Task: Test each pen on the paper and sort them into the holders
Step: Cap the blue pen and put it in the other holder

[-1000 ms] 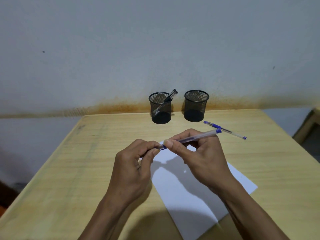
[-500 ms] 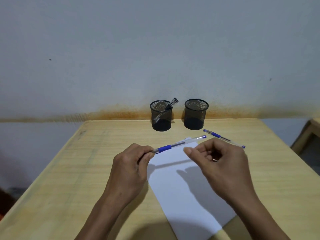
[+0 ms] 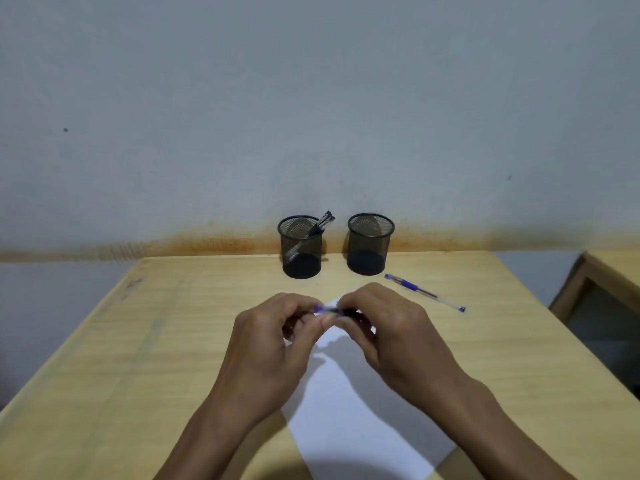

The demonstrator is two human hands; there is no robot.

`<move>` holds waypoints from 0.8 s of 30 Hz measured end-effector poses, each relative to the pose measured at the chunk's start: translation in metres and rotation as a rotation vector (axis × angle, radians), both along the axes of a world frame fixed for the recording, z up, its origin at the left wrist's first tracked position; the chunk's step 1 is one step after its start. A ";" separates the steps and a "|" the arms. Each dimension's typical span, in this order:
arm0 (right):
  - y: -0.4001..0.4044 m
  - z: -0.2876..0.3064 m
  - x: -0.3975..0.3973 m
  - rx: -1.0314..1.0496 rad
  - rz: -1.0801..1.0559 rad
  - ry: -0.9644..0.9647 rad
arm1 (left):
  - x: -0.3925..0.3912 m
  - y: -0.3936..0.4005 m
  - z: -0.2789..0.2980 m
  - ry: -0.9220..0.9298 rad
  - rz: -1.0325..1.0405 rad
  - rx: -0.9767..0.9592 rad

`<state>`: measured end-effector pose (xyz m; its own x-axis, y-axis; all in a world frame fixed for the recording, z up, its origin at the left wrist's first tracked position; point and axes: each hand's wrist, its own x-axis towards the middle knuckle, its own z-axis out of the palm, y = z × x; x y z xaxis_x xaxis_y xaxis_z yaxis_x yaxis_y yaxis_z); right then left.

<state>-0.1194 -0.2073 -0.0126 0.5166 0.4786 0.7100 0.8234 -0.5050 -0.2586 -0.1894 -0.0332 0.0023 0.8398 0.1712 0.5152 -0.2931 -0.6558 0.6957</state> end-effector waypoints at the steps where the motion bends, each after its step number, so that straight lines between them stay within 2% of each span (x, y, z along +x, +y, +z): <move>1: -0.004 0.004 0.007 0.097 -0.016 0.058 | 0.006 -0.003 0.002 0.007 0.012 -0.034; 6: -0.029 0.037 0.064 0.668 -0.156 0.377 | 0.064 -0.024 -0.004 0.061 0.085 -0.100; 10: -0.037 0.057 0.113 0.935 -0.212 0.458 | 0.123 -0.047 -0.011 0.063 0.099 -0.061; 14: -0.033 0.056 0.164 1.011 -0.288 0.489 | 0.173 -0.065 -0.016 0.100 0.165 -0.110; 24: -0.009 0.007 0.208 0.854 -0.411 0.621 | 0.217 -0.072 -0.037 0.129 0.209 -0.137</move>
